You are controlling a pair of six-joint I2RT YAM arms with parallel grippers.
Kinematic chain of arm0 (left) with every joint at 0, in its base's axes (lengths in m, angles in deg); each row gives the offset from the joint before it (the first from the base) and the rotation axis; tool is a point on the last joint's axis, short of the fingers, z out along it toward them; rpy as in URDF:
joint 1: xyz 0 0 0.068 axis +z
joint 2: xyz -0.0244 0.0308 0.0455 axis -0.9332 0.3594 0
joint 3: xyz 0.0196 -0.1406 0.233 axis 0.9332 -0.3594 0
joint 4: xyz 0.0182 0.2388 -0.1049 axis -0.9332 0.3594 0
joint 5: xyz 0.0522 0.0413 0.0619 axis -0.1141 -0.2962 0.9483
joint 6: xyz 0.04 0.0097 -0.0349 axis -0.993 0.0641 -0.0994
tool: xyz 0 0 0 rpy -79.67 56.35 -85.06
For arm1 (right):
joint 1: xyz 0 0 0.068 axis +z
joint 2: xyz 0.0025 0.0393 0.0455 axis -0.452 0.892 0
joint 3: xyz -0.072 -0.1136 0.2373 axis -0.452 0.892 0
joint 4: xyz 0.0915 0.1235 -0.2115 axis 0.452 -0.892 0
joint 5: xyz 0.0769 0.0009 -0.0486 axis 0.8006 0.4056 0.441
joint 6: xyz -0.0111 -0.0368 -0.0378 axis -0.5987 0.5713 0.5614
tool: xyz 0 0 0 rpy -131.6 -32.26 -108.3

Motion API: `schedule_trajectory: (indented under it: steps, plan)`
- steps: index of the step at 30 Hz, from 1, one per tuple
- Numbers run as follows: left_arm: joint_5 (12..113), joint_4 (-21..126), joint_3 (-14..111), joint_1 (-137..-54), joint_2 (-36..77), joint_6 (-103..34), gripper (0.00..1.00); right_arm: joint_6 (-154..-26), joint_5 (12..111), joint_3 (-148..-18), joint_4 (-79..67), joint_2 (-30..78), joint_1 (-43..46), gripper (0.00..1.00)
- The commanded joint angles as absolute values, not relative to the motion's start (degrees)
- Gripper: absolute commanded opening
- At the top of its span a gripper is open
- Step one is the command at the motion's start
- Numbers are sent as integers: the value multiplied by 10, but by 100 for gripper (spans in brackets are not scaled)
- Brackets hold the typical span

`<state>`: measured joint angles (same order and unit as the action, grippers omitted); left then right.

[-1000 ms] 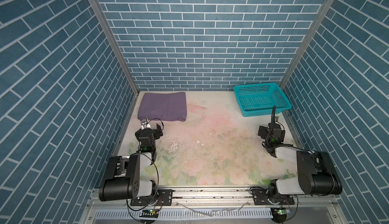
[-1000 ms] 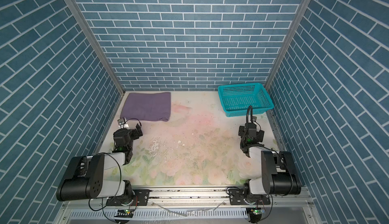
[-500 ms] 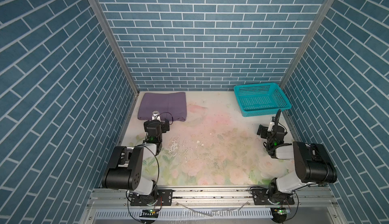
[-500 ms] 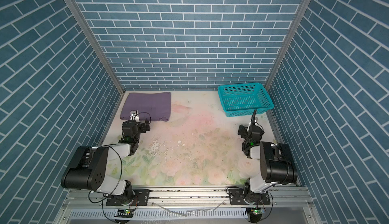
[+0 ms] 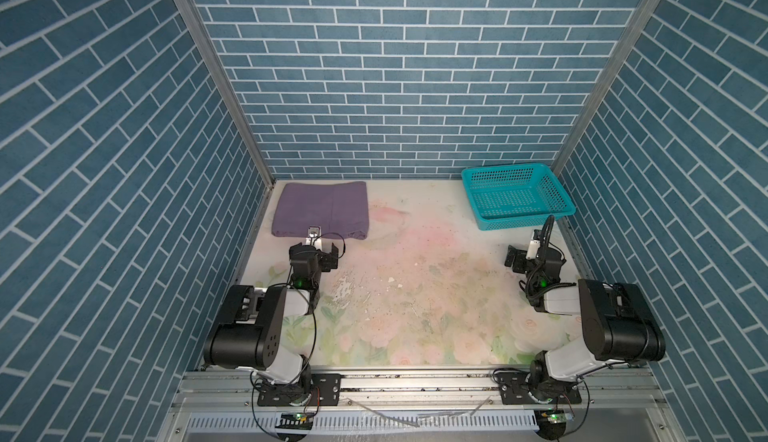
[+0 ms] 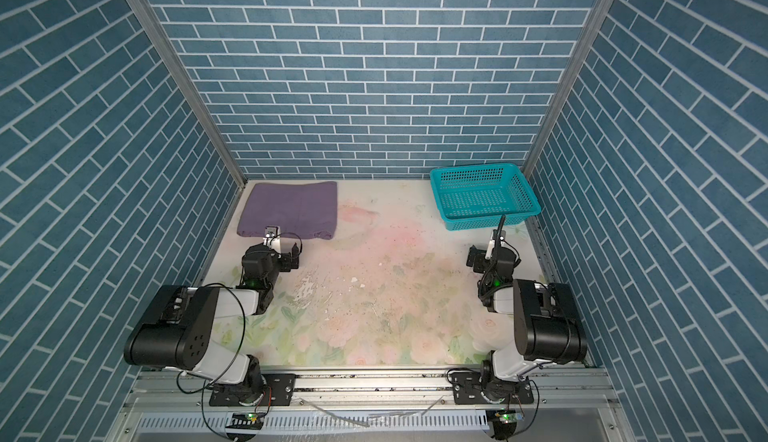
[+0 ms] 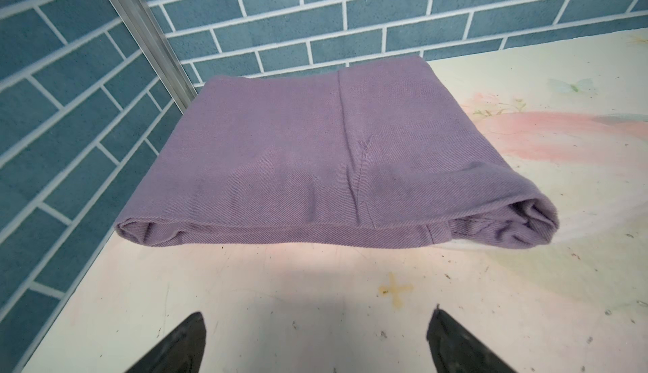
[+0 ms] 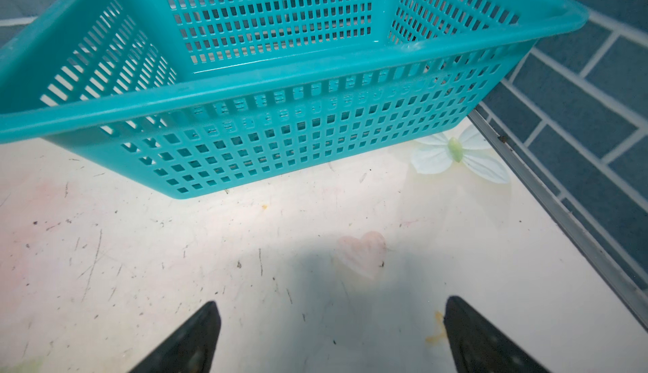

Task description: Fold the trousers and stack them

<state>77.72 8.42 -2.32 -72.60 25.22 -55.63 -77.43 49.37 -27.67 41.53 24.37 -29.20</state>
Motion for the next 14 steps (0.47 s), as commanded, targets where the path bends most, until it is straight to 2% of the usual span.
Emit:
schedule_trajectory:
  steps: [1, 14]
  plan:
    - [770, 77, -17, -724, 252, -560, 99, -752, 503, -294, 422, 243, -294, 99]
    - [746, 84, -12, -713, 253, -556, 99, -753, 514, -295, 418, 241, -299, 99]
